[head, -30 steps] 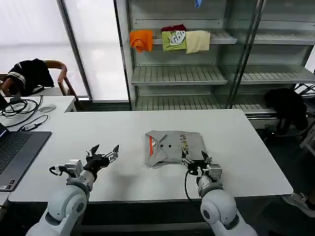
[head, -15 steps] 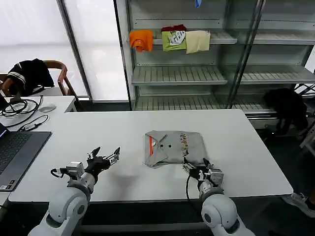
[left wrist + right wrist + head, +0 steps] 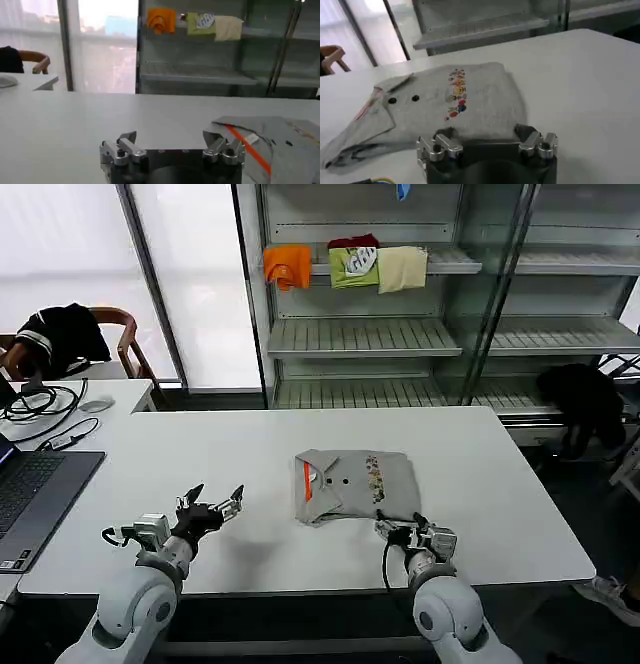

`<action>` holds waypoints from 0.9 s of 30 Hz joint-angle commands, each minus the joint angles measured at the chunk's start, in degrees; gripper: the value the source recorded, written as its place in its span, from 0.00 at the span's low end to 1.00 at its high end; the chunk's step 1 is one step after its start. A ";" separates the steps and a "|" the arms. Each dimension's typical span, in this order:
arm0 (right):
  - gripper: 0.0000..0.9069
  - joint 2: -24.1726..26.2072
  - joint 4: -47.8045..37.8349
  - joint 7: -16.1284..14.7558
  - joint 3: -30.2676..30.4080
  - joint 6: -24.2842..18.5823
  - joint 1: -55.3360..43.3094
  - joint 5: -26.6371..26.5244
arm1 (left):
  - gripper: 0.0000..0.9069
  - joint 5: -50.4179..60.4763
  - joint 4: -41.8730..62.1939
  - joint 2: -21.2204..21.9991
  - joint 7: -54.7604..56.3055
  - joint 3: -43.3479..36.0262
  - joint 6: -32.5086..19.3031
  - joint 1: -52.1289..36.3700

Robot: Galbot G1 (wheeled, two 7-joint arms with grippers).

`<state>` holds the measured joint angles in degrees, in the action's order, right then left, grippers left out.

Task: Fold and organize the clothes.

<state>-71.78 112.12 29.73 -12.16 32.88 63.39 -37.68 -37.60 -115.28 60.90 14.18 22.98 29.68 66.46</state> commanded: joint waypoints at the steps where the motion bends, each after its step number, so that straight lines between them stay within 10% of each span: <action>1: 1.00 2.37 7.10 0.89 0.17 0.47 -7.51 -0.96 | 1.00 -0.02 -0.10 0.23 0.04 -0.14 0.12 0.00; 11: 1.00 -0.57 -3.78 -6.38 5.18 0.12 -20.68 14.12 | 1.00 -0.16 -1.58 0.98 0.18 2.20 0.26 1.29; 16: 1.00 0.00 -10.91 -9.98 4.57 -6.98 -24.96 25.11 | 1.00 3.61 -3.05 7.34 0.42 5.64 -2.24 2.04; 27: 1.00 2.69 -7.38 -8.52 -8.58 -10.72 -12.17 21.90 | 1.00 15.51 -3.03 14.45 -3.14 6.70 -9.44 3.13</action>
<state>-70.16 105.43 22.97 -11.33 26.63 45.40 -20.20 -31.91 -118.26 69.29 13.41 27.82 25.43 69.66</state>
